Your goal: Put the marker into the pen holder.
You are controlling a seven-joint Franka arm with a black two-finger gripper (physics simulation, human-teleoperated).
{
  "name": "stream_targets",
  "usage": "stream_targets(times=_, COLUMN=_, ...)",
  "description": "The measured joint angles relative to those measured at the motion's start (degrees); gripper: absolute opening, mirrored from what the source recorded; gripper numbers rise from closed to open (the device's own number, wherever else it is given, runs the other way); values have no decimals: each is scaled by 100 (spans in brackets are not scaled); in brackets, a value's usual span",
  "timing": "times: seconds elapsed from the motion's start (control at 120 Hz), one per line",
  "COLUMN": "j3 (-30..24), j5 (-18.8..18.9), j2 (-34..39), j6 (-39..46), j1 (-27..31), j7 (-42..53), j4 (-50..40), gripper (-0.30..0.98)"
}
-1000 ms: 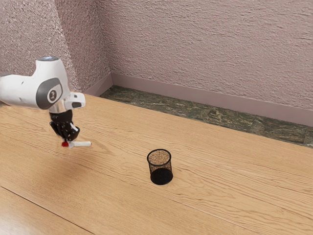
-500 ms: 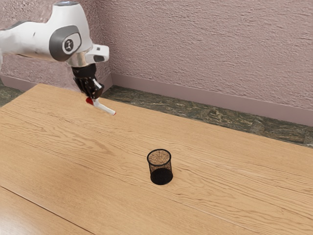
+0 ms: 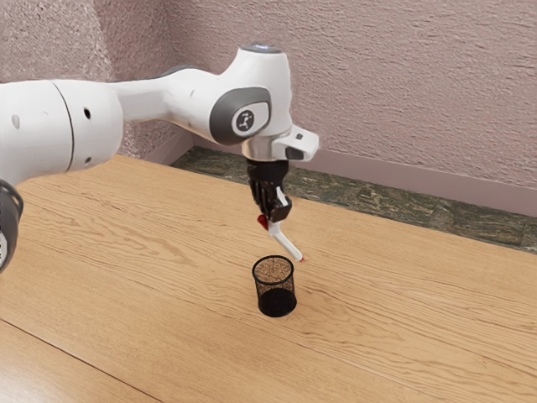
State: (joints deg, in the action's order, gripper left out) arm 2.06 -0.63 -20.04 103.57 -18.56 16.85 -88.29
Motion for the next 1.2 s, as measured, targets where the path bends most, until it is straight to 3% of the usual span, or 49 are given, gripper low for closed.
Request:
stream_targets(times=0.6, j3=261, j5=27, j2=-127, j6=-128, j1=99, j7=75, j4=-68, gripper=-5)
stream_targets(times=0.942, j3=271, j5=90, j2=557, j6=-370, j1=43, j7=92, j4=-468, gripper=-6)
stream_targets(times=1.2, j3=266, j5=114, j2=544, j6=-743, j1=21, j7=118, j4=-570, gripper=-6)
